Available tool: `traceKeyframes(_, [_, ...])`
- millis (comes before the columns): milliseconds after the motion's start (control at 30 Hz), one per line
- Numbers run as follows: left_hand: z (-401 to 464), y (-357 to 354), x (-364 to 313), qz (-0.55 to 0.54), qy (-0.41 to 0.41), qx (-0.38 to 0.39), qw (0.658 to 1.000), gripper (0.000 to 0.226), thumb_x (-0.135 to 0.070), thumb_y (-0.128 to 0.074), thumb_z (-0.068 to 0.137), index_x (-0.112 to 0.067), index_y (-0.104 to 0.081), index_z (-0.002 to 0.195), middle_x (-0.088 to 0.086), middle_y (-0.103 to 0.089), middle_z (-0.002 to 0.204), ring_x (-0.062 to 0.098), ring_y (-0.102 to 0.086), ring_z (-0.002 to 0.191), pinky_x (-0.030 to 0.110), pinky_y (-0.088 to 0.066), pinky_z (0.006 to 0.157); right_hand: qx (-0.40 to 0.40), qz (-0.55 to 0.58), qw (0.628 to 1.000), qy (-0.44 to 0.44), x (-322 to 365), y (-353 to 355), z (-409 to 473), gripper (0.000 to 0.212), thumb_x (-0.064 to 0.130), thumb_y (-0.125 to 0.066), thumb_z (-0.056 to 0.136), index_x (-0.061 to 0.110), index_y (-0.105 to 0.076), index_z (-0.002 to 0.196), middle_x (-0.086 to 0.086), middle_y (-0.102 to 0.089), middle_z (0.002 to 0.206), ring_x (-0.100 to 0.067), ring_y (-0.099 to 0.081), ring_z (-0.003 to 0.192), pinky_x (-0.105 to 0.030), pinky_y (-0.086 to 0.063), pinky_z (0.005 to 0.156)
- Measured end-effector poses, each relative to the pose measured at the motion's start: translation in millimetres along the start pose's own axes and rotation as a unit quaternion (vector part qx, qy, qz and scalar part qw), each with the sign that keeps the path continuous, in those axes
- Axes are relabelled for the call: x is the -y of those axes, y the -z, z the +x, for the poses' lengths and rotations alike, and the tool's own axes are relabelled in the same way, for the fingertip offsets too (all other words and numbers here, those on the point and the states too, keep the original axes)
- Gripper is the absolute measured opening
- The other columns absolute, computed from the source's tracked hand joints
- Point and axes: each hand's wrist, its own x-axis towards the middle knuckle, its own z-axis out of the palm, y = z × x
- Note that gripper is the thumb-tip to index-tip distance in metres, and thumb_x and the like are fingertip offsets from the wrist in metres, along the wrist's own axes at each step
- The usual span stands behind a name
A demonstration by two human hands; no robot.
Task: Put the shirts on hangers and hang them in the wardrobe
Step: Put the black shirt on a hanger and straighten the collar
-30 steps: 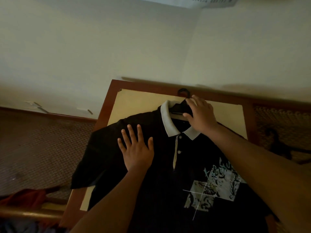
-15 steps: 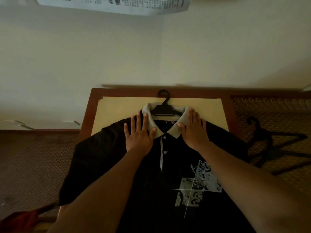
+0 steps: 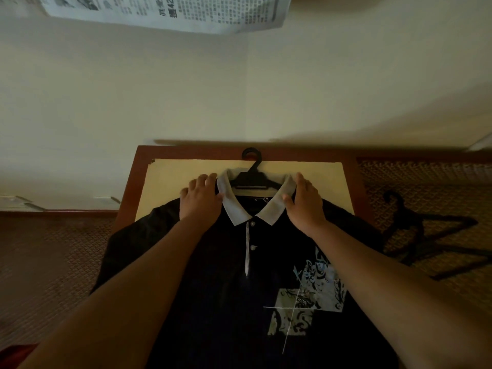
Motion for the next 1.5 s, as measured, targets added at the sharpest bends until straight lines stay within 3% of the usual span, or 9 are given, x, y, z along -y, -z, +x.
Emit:
traceKeyframes(167, [16.7,0.9,-4.6,-0.061,-0.001,0.024,0.998,0.047,-0.04,-0.043,0.099,-0.021,-0.037,0.141,0.006,-0.046,0.141,0.025,-0.042,0.13,0.046,-0.031,0.106,0.013,-0.056,0.998,-0.028,11.0,7.7,13.9,0.047,0.037,-0.04,0.1,0.013,-0.035,0.14,-0.015,-0.042,0.137,-0.032,-0.043,0.122,-0.042,-0.039,0.098])
traceKeyframes(300, [35.7,1.9,-13.5,-0.131,0.043,0.031,0.99,0.047,-0.051,-0.045,0.095,-0.021,-0.048,0.132,0.005,-0.055,0.129,0.023,-0.05,0.118,0.047,-0.04,0.1,-0.011,-0.058,0.998,0.001,20.5,8.0,31.5,0.049,0.038,-0.041,0.1,0.015,-0.035,0.143,-0.012,-0.039,0.142,-0.032,-0.041,0.126,-0.042,-0.038,0.099])
traceKeyframes(533, [56.5,5.7,-29.4,-0.048,0.036,0.028,0.998,0.031,-0.021,-0.044,0.097,-0.013,-0.055,0.125,0.01,-0.055,0.122,0.026,-0.05,0.114,0.04,-0.039,0.094,0.077,-0.122,0.988,0.06,35.4,9.0,59.0,0.034,0.011,-0.047,0.094,0.011,-0.051,0.128,-0.013,-0.048,0.128,-0.034,-0.041,0.121,-0.041,-0.04,0.094])
traceKeyframes(667, [58.7,5.7,-22.1,0.005,0.035,0.034,0.999,0.026,-0.018,-0.043,0.096,-0.012,-0.059,0.116,0.01,-0.058,0.115,0.026,-0.05,0.111,0.036,-0.037,0.088,0.085,-0.181,0.978,0.056,31.5,17.3,65.4,0.021,0.015,-0.046,0.096,0.011,-0.058,0.114,-0.012,-0.056,0.119,-0.033,-0.047,0.117,-0.037,-0.036,0.084])
traceKeyframes(967, [63.0,9.2,-11.3,0.056,0.037,0.049,0.997,0.04,-0.038,-0.038,0.101,-0.008,-0.062,0.111,0.009,-0.052,0.113,0.025,-0.049,0.11,0.039,-0.037,0.092,0.106,-0.203,0.972,0.044,30.1,28.3,65.2,0.024,0.012,-0.04,0.098,0.009,-0.059,0.112,-0.014,-0.057,0.116,-0.032,-0.045,0.119,-0.042,-0.035,0.096])
traceKeyframes(1167, [63.3,5.8,-12.3,0.017,-0.014,0.068,0.997,0.032,-0.037,-0.044,0.098,-0.01,-0.06,0.107,0.007,-0.051,0.104,0.024,-0.049,0.107,0.039,-0.04,0.089,0.09,-0.17,0.978,0.08,33.9,20.5,65.3,0.025,0.013,-0.046,0.093,0.019,-0.043,0.069,-0.001,-0.04,0.077,-0.028,-0.044,0.092,-0.035,-0.03,0.074])
traceKeyframes(1233, [64.2,5.6,-12.5,0.042,0.001,0.055,0.998,0.03,-0.029,-0.042,0.099,-0.01,-0.06,0.111,0.009,-0.053,0.111,0.025,-0.049,0.11,0.039,-0.038,0.091,0.103,-0.197,0.971,0.085,35.0,21.4,66.8,0.014,0.012,-0.045,0.094,0.016,-0.055,0.086,-0.005,-0.051,0.09,-0.029,-0.045,0.099,-0.036,-0.03,0.076])
traceKeyframes(1333, [62.5,5.7,-14.2,0.039,0.034,0.037,0.998,0.034,-0.032,-0.039,0.1,-0.008,-0.061,0.112,0.008,-0.053,0.111,0.024,-0.048,0.109,0.037,-0.037,0.091,0.093,-0.222,0.967,0.082,33.5,18.9,69.7,0.019,0.016,-0.045,0.096,0.009,-0.054,0.112,-0.013,-0.055,0.112,-0.032,-0.046,0.113,-0.038,-0.033,0.079])
traceKeyframes(1500, [34.8,-1.7,-9.0,-0.152,0.089,-0.044,0.983,0.03,-0.035,-0.039,0.1,-0.017,-0.056,0.118,0.004,-0.057,0.116,0.019,-0.051,0.108,0.041,-0.042,0.097,-0.019,-0.059,0.998,0.02,24.0,9.6,49.2,0.032,0.024,-0.045,0.097,0.011,-0.053,0.126,-0.011,-0.053,0.124,-0.031,-0.048,0.118,-0.039,-0.04,0.091])
